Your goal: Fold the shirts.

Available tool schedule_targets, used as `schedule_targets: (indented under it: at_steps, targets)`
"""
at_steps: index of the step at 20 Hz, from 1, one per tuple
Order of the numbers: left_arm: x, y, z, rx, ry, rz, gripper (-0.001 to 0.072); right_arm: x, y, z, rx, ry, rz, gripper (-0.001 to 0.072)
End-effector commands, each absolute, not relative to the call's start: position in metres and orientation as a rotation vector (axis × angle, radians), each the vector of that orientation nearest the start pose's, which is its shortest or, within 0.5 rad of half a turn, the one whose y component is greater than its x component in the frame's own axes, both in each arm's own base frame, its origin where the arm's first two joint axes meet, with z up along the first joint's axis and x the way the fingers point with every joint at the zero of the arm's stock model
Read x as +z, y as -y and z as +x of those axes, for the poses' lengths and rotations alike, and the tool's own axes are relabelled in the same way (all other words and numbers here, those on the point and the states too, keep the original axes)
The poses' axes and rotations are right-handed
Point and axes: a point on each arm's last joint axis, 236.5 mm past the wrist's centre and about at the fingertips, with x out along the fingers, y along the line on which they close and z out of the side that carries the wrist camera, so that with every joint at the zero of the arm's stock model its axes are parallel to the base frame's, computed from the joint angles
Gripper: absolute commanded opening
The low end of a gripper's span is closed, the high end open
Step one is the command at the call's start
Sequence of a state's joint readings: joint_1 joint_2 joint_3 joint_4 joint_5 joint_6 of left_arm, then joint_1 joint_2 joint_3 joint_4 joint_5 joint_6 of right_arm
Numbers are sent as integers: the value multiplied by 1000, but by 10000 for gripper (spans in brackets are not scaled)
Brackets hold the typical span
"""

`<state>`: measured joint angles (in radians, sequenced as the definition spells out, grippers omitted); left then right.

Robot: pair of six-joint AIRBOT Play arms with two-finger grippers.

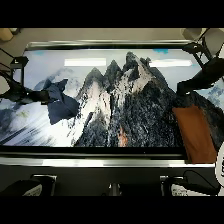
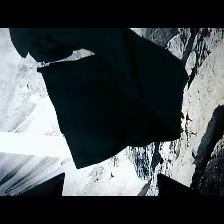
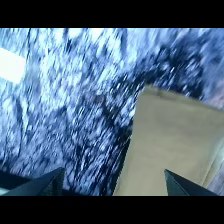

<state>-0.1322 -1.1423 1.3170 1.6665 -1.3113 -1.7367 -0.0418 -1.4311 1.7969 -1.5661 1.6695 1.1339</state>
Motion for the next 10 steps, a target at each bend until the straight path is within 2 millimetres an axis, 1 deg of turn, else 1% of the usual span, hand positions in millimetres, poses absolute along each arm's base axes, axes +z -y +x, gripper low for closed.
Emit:
schedule_targets:
  at_steps: [1,2,3,4,6,7,8,10]
  targets:
    - [117,42,406,-1,-995,-41,720,149,16,430,220,-1152,-352,668]
    - [118,44,418,-8,-957,-46,720,152,16,437,213,-1118,-355,668]
    - [112,45,429,-10,-947,-45,685,155,17,443,206,-1090,-358,668]
    - [96,43,435,0,-988,-46,654,160,17,452,197,-1049,-362,668]
    - [43,35,440,64,-1171,-79,652,173,18,474,173,-943,-372,668]
    - [20,33,445,79,-1245,-75,658,178,18,480,165,-908,-375,668]
    - [-1,32,452,101,-1303,-86,671,182,18,485,159,-881,-377,668]
    - [-34,33,467,131,-1365,-116,680,185,18,489,155,-862,-379,668]
